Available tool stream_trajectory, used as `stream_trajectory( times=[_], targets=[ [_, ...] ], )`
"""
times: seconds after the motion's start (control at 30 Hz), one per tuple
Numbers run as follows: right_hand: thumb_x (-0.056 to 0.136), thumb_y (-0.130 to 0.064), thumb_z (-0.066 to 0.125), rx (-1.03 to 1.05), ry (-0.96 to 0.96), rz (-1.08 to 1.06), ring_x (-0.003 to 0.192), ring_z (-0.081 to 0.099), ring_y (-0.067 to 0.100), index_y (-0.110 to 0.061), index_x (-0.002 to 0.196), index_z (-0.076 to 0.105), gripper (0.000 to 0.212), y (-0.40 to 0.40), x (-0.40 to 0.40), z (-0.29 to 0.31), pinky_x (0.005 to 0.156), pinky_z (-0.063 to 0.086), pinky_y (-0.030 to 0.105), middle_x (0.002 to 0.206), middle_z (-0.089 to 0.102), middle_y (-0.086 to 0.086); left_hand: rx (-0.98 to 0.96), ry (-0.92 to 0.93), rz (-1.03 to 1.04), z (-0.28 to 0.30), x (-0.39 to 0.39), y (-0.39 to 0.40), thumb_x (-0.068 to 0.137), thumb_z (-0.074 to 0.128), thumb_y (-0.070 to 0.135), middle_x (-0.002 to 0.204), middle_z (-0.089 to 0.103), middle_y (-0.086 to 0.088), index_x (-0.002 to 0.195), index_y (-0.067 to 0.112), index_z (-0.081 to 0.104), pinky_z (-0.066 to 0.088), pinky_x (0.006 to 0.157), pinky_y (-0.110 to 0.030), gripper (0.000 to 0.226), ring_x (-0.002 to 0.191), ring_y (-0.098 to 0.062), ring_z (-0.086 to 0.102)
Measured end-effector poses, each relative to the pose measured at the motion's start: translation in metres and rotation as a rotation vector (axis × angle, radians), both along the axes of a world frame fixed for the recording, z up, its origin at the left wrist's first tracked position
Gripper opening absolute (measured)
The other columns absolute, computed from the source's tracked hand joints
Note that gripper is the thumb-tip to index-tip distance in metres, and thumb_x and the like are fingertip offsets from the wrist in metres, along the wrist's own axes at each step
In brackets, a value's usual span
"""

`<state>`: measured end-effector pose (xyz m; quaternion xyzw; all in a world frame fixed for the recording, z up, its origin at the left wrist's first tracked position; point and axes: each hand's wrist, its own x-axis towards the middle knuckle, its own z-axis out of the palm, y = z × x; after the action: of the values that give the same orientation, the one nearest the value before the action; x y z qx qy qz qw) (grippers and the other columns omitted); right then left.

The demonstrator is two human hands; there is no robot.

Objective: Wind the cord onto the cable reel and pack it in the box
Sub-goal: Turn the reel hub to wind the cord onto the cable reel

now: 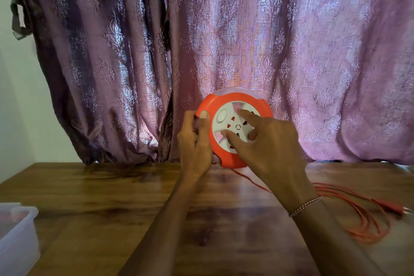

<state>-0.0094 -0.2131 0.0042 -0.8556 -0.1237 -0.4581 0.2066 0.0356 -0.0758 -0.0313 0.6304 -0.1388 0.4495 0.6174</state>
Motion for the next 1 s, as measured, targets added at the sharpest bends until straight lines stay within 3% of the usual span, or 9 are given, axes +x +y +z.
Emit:
stream_trajectory(
  times=[0.17,0.23,0.27,0.4,0.53,0.67,0.8,0.87,1.0],
  targets=[
    [0.086,-0.041,0.068,-0.038,-0.027,0.055,0.089,0.06,0.027,-0.029,0.119,0.07,0.035,-0.006,-0.002,0.002,0.073,0.051,0.038,0.086,0.067,0.003,-0.025,0.004,-0.015,0.0,0.001,0.001,0.097,0.043,0.053,0.077,0.061,-0.015,0.09,0.006,0.054,0.047,0.064,-0.049,0.049,0.066,-0.012,0.051],
    [0.088,-0.018,0.057,-0.1,-0.073,0.14,0.096,0.056,0.031,-0.022,0.106,0.076,0.026,-0.011,-0.001,0.005,0.075,0.051,0.041,0.099,0.065,0.006,-0.027,0.009,-0.018,0.0,0.002,0.002,0.097,0.043,0.053,0.076,0.062,-0.012,0.091,0.006,0.055,0.047,0.064,-0.047,0.048,0.066,-0.012,0.052],
    [0.084,-0.016,0.045,-0.151,-0.05,0.18,0.101,0.053,0.03,-0.022,0.102,0.077,0.037,-0.014,-0.001,0.007,0.078,0.05,0.041,0.109,0.064,0.006,-0.029,0.008,-0.02,0.0,0.002,0.002,0.097,0.043,0.052,0.077,0.062,-0.012,0.092,0.006,0.055,0.047,0.064,-0.047,0.048,0.067,-0.012,0.053],
    [0.071,-0.038,0.028,-0.315,0.067,0.198,0.117,0.042,0.026,-0.04,0.106,0.074,0.057,-0.015,-0.008,0.012,0.087,0.048,0.042,0.136,0.052,0.003,-0.019,0.003,-0.025,-0.001,0.001,0.001,0.099,0.043,0.05,0.08,0.063,-0.016,0.094,0.004,0.056,0.048,0.065,-0.047,0.048,0.068,-0.012,0.054],
    [0.069,-0.054,0.027,-0.309,0.056,0.168,0.114,0.047,0.033,-0.043,0.105,0.074,0.06,-0.008,-0.013,0.011,0.085,0.048,0.046,0.131,0.056,0.005,-0.013,0.004,-0.034,-0.001,0.002,0.001,0.103,0.045,0.04,0.081,0.065,-0.006,0.094,0.006,0.057,0.05,0.063,-0.04,0.037,0.067,-0.006,0.056],
    [0.069,-0.052,0.031,-0.258,0.003,0.119,0.105,0.051,0.035,-0.044,0.105,0.073,0.056,-0.007,-0.01,0.007,0.079,0.049,0.047,0.12,0.059,0.008,0.014,0.003,-0.012,-0.001,0.001,-0.001,0.102,0.046,0.041,0.071,0.065,0.01,0.089,0.012,0.055,0.044,0.055,-0.017,0.033,0.061,0.002,0.055],
    [0.071,-0.034,0.06,-0.237,-0.011,0.011,0.099,0.054,0.029,-0.052,0.123,0.059,0.055,-0.009,-0.003,-0.001,0.076,0.05,0.039,0.106,0.054,0.005,0.017,-0.015,-0.014,0.0,-0.001,-0.002,0.096,0.043,0.052,0.067,0.058,-0.007,0.087,0.01,0.053,0.041,0.054,-0.03,0.044,0.057,-0.004,0.048],
    [0.069,-0.047,0.068,-0.21,-0.021,-0.054,0.093,0.06,0.029,-0.054,0.128,0.053,0.061,-0.01,0.0,-0.004,0.072,0.051,0.036,0.101,0.058,0.005,0.014,-0.021,-0.012,0.0,-0.001,-0.002,0.095,0.043,0.053,0.072,0.06,-0.012,0.086,0.011,0.053,0.041,0.055,-0.031,0.044,0.057,-0.005,0.048],
    [0.072,-0.076,0.053,-0.059,-0.017,-0.119,0.083,0.067,0.026,-0.052,0.131,0.051,0.063,-0.006,0.002,-0.004,0.065,0.053,0.035,0.085,0.071,-0.005,0.005,-0.01,-0.003,0.0,0.0,-0.002,0.099,0.044,0.048,0.071,0.059,-0.013,0.086,0.007,0.052,0.042,0.058,-0.034,0.043,0.06,-0.006,0.048]
  ],
)
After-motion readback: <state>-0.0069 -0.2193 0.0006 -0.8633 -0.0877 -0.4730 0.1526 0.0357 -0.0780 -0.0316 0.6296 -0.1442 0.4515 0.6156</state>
